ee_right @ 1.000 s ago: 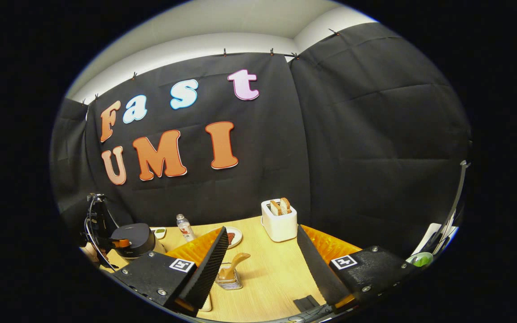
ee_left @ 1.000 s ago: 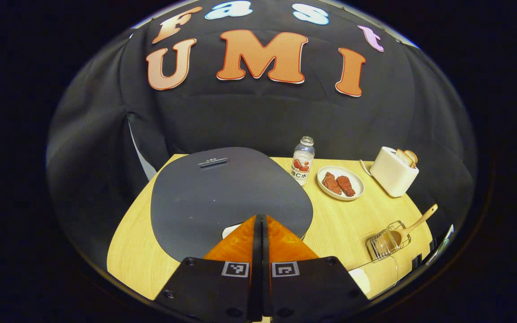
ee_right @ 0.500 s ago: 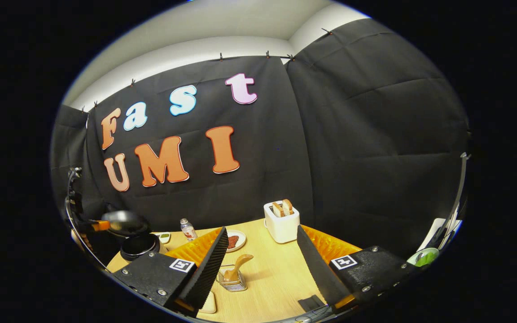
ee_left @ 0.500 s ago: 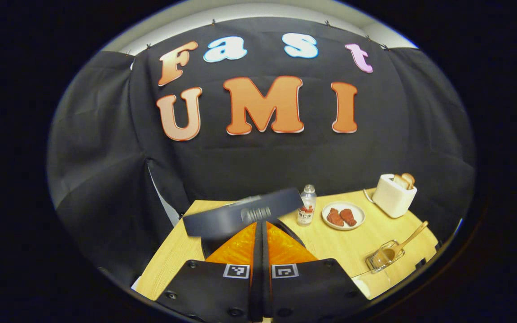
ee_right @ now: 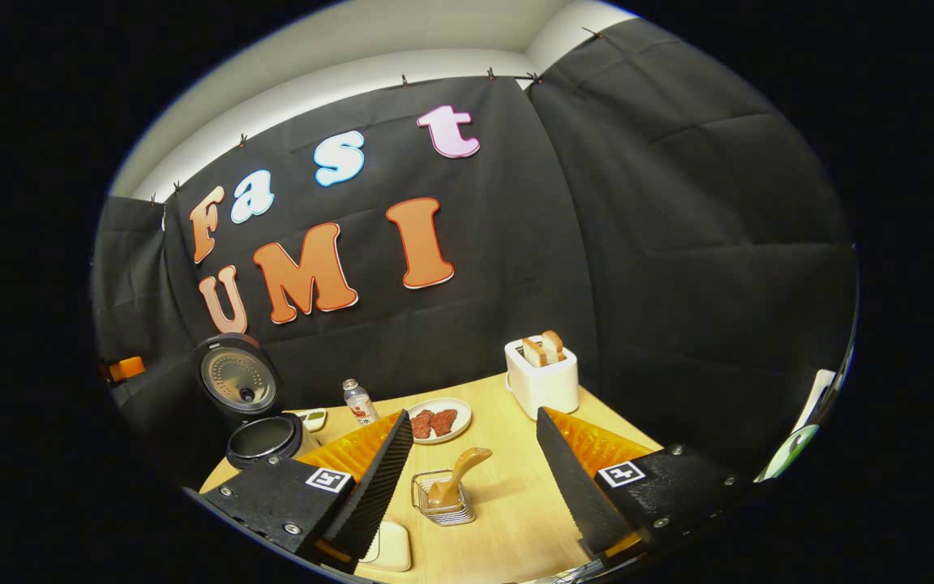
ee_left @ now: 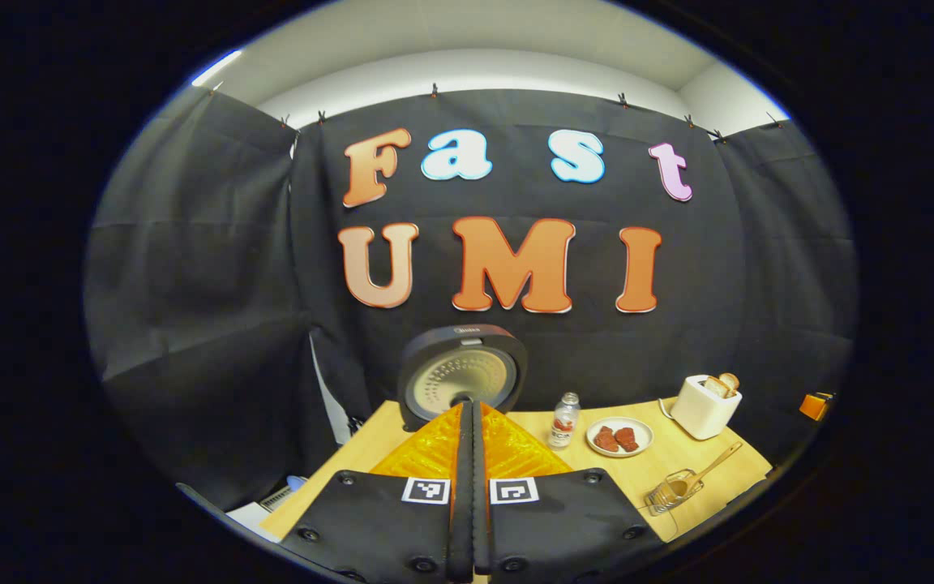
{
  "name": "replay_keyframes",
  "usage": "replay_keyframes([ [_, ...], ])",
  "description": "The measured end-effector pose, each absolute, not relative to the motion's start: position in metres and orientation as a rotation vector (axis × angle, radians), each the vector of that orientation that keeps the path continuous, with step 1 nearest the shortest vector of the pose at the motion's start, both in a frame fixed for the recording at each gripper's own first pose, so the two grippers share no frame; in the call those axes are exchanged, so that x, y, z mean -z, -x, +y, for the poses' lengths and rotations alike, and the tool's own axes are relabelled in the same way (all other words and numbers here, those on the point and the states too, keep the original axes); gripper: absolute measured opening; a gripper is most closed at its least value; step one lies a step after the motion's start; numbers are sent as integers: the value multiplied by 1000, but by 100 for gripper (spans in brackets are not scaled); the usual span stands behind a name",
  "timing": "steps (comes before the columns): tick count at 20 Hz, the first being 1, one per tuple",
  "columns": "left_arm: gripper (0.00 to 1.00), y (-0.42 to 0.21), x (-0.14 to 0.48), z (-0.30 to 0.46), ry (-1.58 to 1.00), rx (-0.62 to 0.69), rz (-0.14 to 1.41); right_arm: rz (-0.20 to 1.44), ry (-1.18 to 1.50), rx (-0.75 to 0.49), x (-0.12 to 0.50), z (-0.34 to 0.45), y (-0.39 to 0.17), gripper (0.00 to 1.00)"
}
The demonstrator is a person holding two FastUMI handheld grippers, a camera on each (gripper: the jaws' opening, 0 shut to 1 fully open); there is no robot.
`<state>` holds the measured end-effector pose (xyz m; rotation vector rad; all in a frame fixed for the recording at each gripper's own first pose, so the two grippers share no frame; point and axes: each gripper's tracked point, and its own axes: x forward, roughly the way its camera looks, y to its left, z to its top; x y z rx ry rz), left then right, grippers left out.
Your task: Close the left gripper, press the button to open the rice cooker; take a wooden spoon from the chopstick holder with the right hand, scoop a spoonful of rice and pour it into the rice cooker, then put the wooden spoon back into the chopstick holder.
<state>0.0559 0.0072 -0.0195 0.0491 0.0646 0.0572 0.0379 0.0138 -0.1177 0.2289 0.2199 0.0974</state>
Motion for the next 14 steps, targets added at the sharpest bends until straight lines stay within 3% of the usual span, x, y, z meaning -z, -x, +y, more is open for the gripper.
replay_keyframes([
  [7,5,-10,-24,48,-58,-141,-17,347,-303,-94,176,30,-81,95],
  [9,16,2,-35,58,-38,-161,-47,385,-323,-92,193,35,-91,95],
  [10,16,7,-36,64,-29,-174,-51,404,-332,-94,201,38,-95,95],
  [11,24,13,-38,69,-21,-175,-51,420,-339,-93,209,39,-99,100],
  [12,32,12,-37,69,-13,-174,-48,439,-342,-93,218,41,-99,94],
  [14,49,16,-38,77,-2,-187,-42,475,-361,-91,234,46,-107,93],
])
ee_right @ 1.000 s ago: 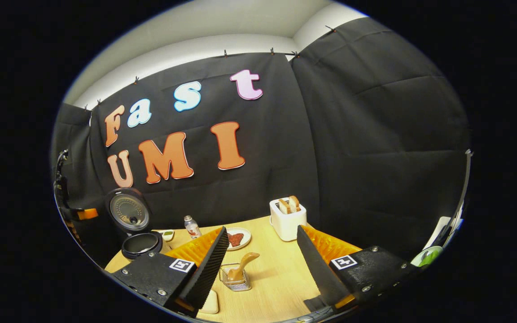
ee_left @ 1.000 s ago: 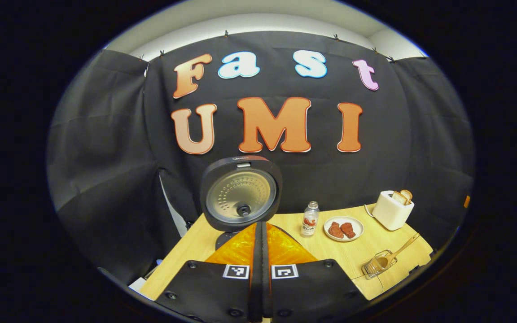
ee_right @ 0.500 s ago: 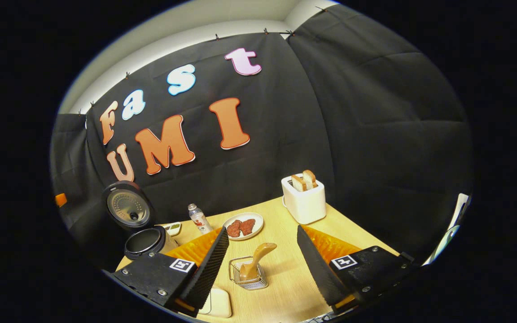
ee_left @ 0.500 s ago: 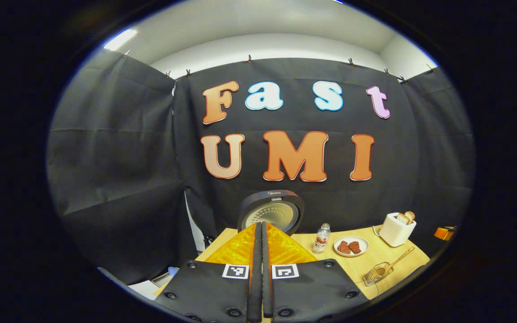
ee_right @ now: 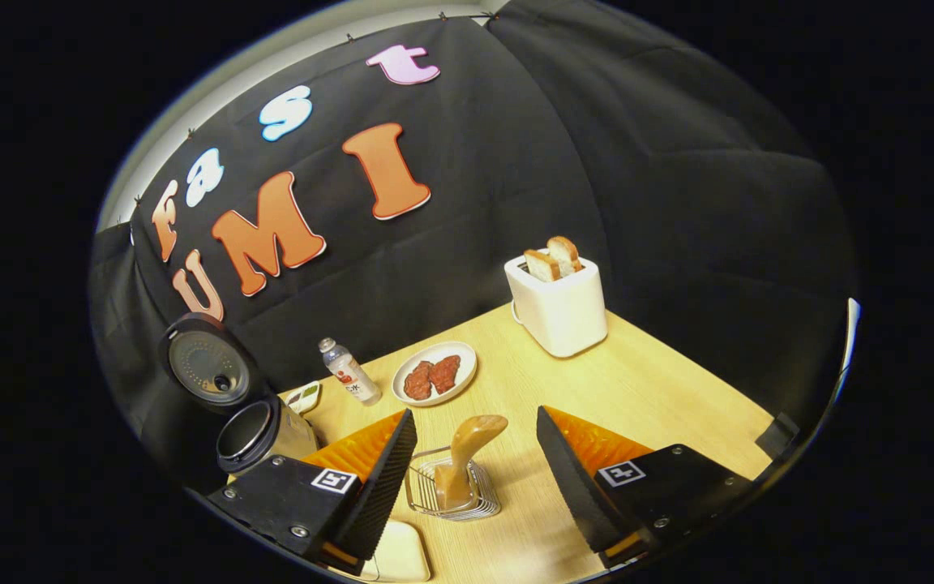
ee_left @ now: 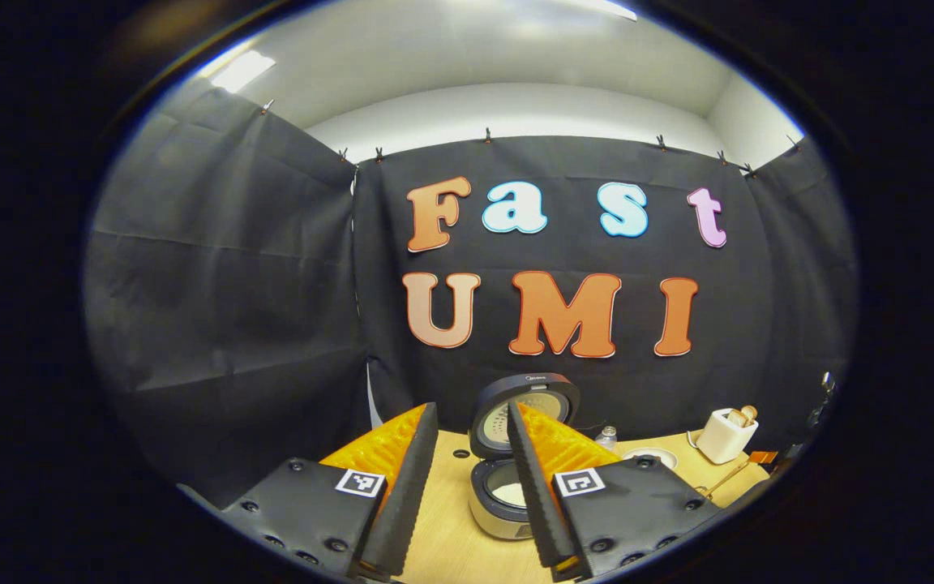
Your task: Close the left gripper, press the button to open the rice cooker; take a wooden spoon from the chopstick holder with the right hand, scoop a spoonful of rice and pour it into the rice cooker, then put the wooden spoon back into the chopstick holder.
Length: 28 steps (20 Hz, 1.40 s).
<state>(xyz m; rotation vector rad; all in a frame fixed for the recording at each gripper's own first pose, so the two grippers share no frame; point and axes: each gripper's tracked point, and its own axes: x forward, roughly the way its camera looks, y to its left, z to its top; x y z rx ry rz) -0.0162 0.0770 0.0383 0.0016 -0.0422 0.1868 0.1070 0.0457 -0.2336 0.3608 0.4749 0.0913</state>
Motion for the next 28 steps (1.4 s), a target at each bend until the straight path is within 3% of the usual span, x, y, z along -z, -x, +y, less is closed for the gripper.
replay_keyframes([
  [3,75,17,-34,87,3,-212,-32,528,-423,-108,251,57,-115,85],
  [6,100,21,-27,101,-20,-261,-7,578,-474,-109,269,63,-117,68],
  [7,100,21,-28,106,-29,-280,-6,586,-490,-104,272,63,-120,65],
  [9,100,22,-30,118,-59,-340,-13,608,-522,-112,275,70,-123,43],
  [10,100,21,-28,122,-77,-361,-12,616,-530,-121,276,72,-122,38],
  [11,99,21,-28,123,-87,-372,-7,615,-535,-127,277,74,-123,43],
  [12,98,17,-26,121,-88,-368,-4,609,-549,-136,273,77,-124,35],
  [16,97,5,-17,111,-68,-315,7,602,-580,-154,268,88,-122,18],
  [18,97,-3,-12,106,-45,-286,17,572,-542,-155,258,92,-121,14],
  [28,98,-1,-19,115,-32,-202,-12,410,-425,-181,165,110,-90,14],
])
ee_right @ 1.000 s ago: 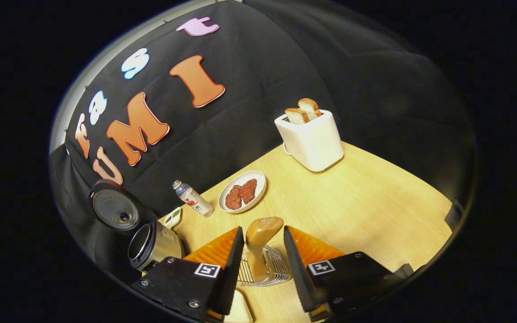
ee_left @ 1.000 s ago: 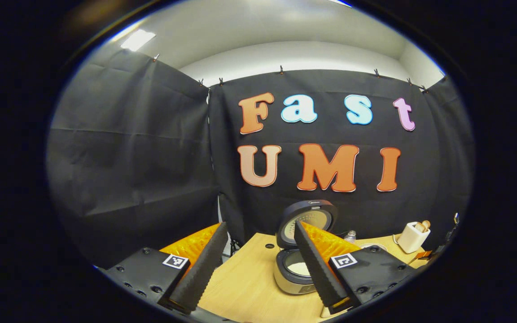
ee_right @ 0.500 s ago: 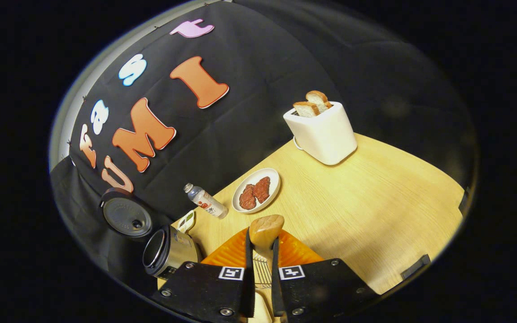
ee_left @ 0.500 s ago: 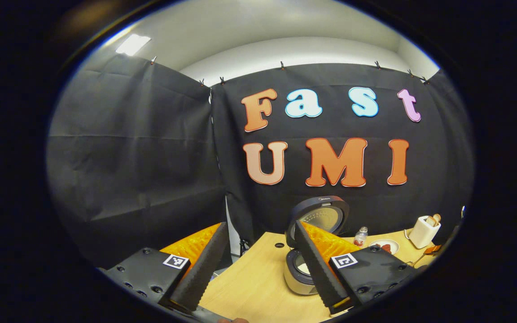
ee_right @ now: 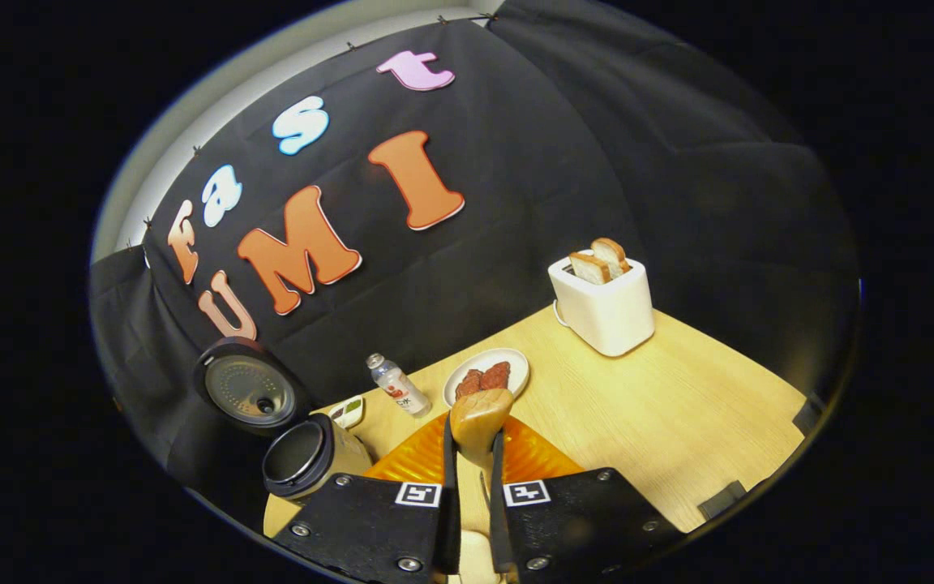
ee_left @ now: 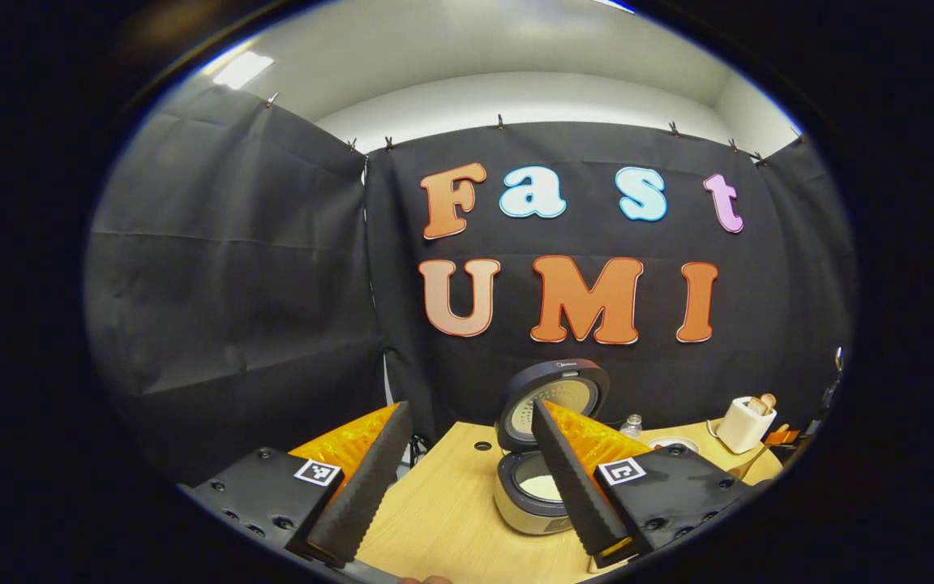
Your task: Close the left gripper, press the button to open the rice cooker; take a wooden spoon from the chopstick holder with the right hand, scoop a spoonful of rice and pour it into the rice cooker, then put the wooden spoon back into the chopstick holder.
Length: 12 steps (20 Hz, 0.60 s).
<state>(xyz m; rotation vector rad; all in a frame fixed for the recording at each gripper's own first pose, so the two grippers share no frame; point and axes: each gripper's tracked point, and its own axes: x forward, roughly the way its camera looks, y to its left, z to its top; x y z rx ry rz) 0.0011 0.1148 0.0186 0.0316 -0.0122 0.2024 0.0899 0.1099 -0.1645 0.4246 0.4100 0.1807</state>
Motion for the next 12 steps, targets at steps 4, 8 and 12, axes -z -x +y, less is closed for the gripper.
replay_keyframes([
  [4,97,-3,-16,122,-6,-156,-11,363,-416,-230,135,142,-60,14],
  [8,98,-6,-17,137,-2,-118,-6,337,-362,-294,127,181,-27,14],
  [12,98,-7,-18,151,-8,-89,-6,346,-275,-308,143,208,-4,14],
])
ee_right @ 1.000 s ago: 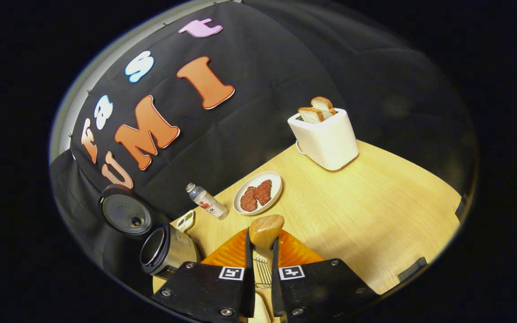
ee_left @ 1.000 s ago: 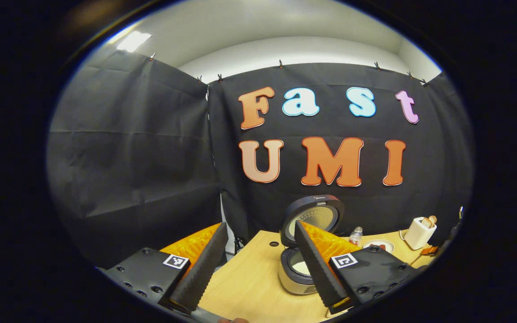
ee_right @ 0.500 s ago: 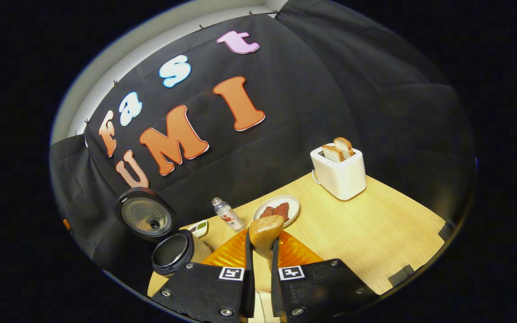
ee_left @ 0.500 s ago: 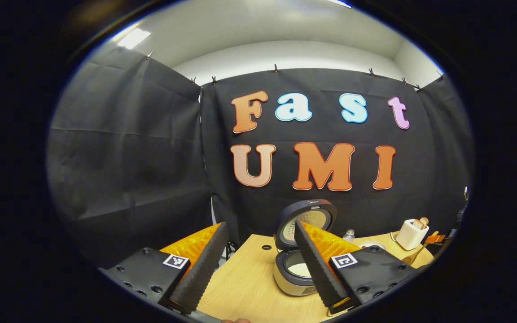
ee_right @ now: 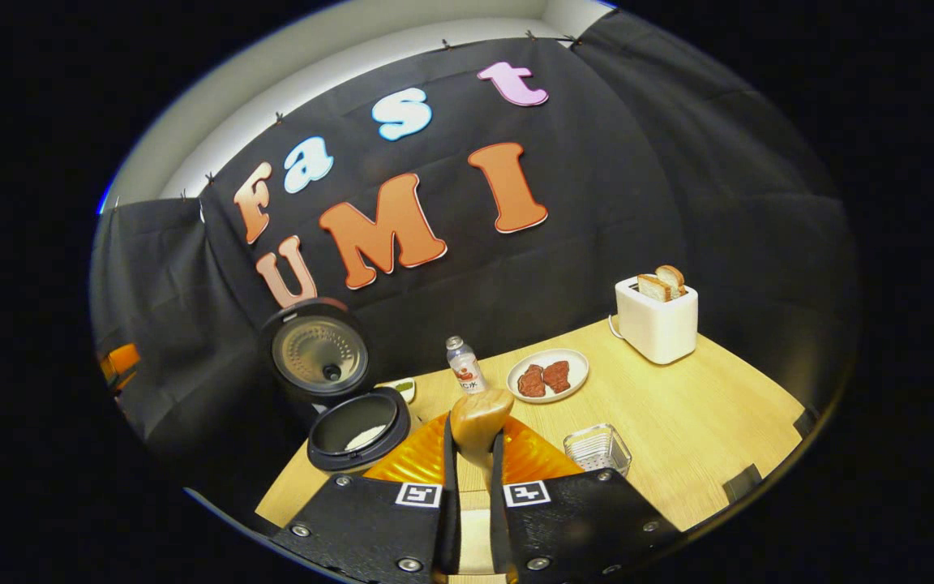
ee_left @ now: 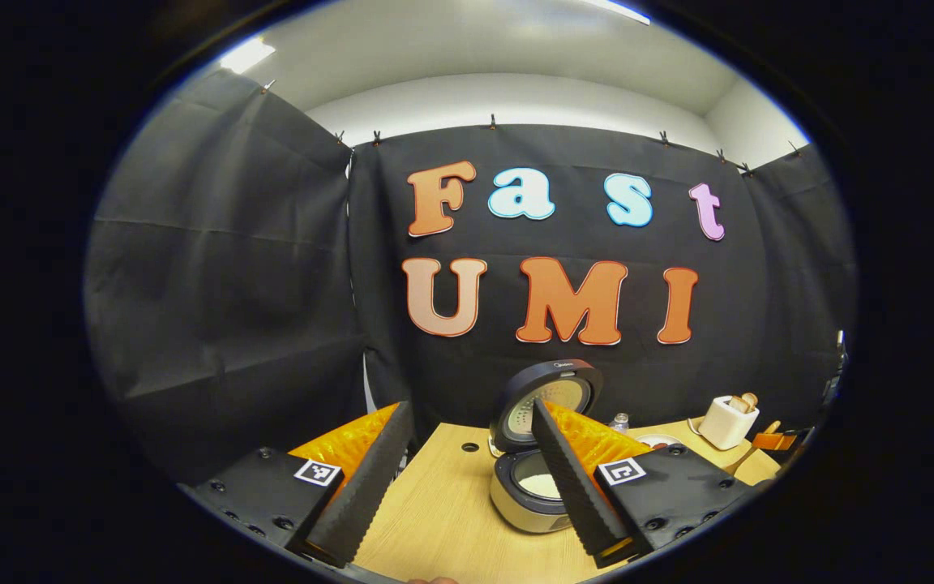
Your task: Close the left gripper, press the button to open the rice cooker; take a wooden spoon from the chopstick holder with the right hand, scoop a spoonful of rice and pour it into the rice cooker, then put the wooden spoon back into the chopstick holder.
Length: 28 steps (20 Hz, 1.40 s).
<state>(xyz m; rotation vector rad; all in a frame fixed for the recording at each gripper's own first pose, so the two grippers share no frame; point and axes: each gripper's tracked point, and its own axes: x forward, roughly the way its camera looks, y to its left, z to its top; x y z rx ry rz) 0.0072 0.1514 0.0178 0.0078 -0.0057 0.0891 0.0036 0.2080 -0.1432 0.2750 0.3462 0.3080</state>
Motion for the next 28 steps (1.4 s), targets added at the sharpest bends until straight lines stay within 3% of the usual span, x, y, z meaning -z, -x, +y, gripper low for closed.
replay_keyframes([
  [7,100,-6,-6,173,-34,-51,22,353,-33,-301,189,238,12,14],
  [8,100,-5,-4,176,-34,-47,26,351,9,-293,196,238,13,9],
  [9,98,-4,-4,179,-33,-42,29,356,38,-291,204,239,14,14],
  [15,100,4,9,197,-45,-50,55,451,104,-278,256,247,29,14],
  [23,98,11,14,215,-19,-69,64,545,-231,-191,267,264,46,14],
  [28,97,9,18,213,-30,-58,68,562,-439,-210,271,284,54,14],
])
